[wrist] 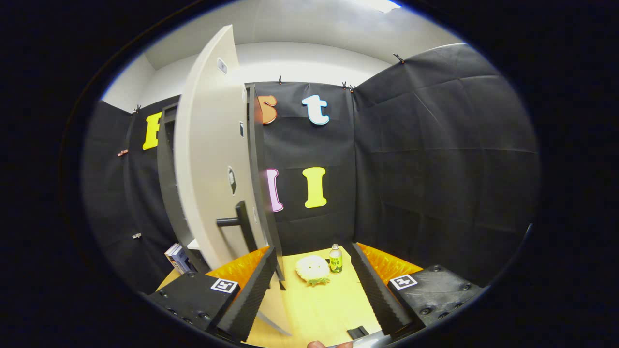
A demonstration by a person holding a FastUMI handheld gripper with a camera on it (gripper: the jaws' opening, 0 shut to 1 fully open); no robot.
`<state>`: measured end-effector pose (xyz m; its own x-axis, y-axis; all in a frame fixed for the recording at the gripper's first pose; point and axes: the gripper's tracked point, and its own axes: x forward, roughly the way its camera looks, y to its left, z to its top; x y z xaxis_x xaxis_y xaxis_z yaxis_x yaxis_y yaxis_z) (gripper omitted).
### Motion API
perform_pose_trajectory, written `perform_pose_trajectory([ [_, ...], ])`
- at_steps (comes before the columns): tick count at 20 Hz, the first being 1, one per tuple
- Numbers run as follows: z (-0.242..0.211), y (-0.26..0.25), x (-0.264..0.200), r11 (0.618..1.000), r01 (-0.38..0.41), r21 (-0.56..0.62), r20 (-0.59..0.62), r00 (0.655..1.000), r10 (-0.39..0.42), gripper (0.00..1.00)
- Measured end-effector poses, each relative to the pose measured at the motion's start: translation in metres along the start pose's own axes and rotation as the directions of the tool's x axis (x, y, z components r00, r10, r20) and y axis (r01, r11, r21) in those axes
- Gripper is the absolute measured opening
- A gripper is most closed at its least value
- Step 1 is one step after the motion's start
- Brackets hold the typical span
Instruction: Open the shoe cabinet door, grab the shoes and put them into the shoe cabinet, then close the shoe cabinet door.
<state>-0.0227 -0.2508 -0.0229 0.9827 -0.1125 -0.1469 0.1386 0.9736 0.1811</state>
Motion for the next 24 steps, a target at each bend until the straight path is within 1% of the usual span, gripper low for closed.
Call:
perform_pose_trajectory([
  [3,0.005,0.012,0.006,1.000,-0.026,0.007,-0.005,1.000,0.027,0.98],
  [5,0.005,0.015,0.006,1.000,-0.019,-0.023,0.007,1.000,0.019,0.97],
  [8,0.002,0.027,0.005,0.999,-0.022,-0.029,-0.008,1.000,0.022,0.98],
  [11,0.002,0.049,-0.003,0.999,-0.016,-0.042,0.003,1.000,0.016,0.97],
  [14,-0.003,0.077,-0.012,0.999,-0.033,-0.038,0.009,0.999,0.034,0.98],
  [17,-0.010,0.111,-0.015,0.997,-0.077,-0.013,0.010,0.997,0.077,0.98],
  [20,-0.013,0.147,-0.015,0.993,-0.121,-0.019,0.010,0.993,0.121,0.98],
  [24,-0.021,0.203,-0.008,0.979,-0.204,-0.003,0.002,0.979,0.204,0.98],
])
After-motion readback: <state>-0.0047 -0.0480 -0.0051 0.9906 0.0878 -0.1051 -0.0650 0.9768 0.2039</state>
